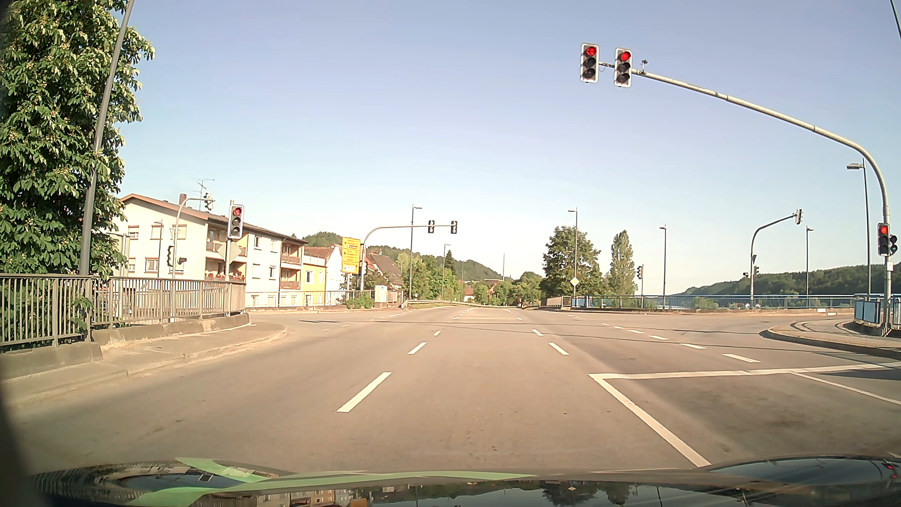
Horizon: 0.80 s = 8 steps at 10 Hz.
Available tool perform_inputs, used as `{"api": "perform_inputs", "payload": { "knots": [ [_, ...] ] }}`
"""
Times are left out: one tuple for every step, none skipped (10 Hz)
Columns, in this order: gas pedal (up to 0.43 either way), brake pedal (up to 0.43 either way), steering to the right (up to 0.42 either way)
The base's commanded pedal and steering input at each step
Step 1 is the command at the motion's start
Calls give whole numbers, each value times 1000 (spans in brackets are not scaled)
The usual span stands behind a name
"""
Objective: Follow the waypoints while adhering to traffic rules and regulations
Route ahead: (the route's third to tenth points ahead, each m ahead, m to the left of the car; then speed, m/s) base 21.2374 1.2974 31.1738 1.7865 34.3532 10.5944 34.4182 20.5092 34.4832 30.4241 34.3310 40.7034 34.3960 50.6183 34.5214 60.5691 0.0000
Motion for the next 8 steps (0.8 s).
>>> {"api": "perform_inputs", "payload": {
  "knots": [
    [0,189,-3],
    [0,195,-3],
    [0,189,-3],
    [0,189,-3],
    [0,195,-4],
    [0,195,-4],
    [0,195,-3],
    [0,189,-3]
  ]
}}
